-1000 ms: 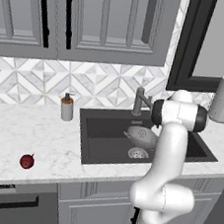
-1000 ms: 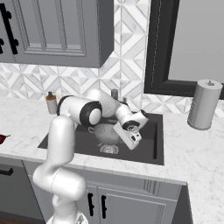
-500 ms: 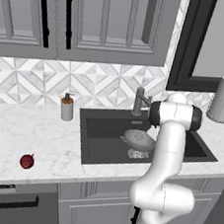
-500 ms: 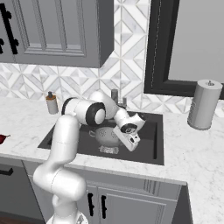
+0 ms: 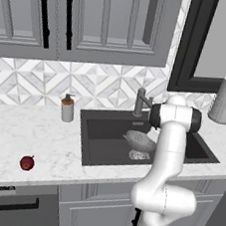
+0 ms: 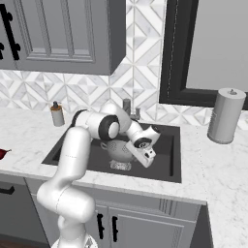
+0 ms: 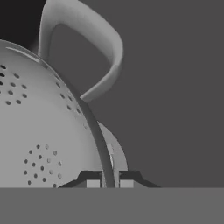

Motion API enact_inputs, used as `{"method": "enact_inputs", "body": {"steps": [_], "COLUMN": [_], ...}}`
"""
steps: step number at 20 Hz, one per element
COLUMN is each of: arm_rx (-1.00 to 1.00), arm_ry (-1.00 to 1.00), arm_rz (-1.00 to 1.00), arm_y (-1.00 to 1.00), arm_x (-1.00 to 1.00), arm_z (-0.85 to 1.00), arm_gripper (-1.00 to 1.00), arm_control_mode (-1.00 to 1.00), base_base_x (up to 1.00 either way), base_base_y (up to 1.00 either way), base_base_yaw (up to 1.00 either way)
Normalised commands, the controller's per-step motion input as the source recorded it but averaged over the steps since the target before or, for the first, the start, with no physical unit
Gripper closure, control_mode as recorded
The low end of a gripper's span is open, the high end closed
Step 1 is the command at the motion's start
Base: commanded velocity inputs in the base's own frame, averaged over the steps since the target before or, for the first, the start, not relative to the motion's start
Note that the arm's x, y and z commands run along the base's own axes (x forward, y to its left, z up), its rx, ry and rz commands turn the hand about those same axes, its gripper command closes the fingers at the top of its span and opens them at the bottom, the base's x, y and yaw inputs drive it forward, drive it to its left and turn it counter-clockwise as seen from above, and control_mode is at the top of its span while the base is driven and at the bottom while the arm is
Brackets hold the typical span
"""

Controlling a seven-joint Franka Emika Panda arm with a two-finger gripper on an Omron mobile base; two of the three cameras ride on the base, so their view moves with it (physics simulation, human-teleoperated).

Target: Put the colander in the sink, put the pear in the colander, and turn on the sink faucet and pour water over the colander.

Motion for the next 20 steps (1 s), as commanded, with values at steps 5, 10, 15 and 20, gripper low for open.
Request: {"method": "enact_inputs", "body": {"steps": [5, 10, 15, 20], "arm_rx": [-0.04, -0.02, -0.03, -0.02], "arm_ry": [-0.01, -0.12, -0.18, -0.13], "arm_rz": [0.01, 0.03, 0.02, 0.00], "arm_y": [0.01, 0.13, 0.06, 0.00], "arm_x": [0.10, -0.20, -0.42, -0.27], "arm_z": [-0.23, -0.06, 0.00, -0.02], "arm_gripper": [1.00, 1.00, 1.00, 1.00], "arm_control_mode": [-1.00, -1.00, -1.00, -1.00], "base_base_x": [0.00, 0.00, 0.00, 0.00], "base_base_y": [0.00, 0.00, 0.00, 0.00], "base_base_yaw": [0.00, 0.00, 0.00, 0.00]}}
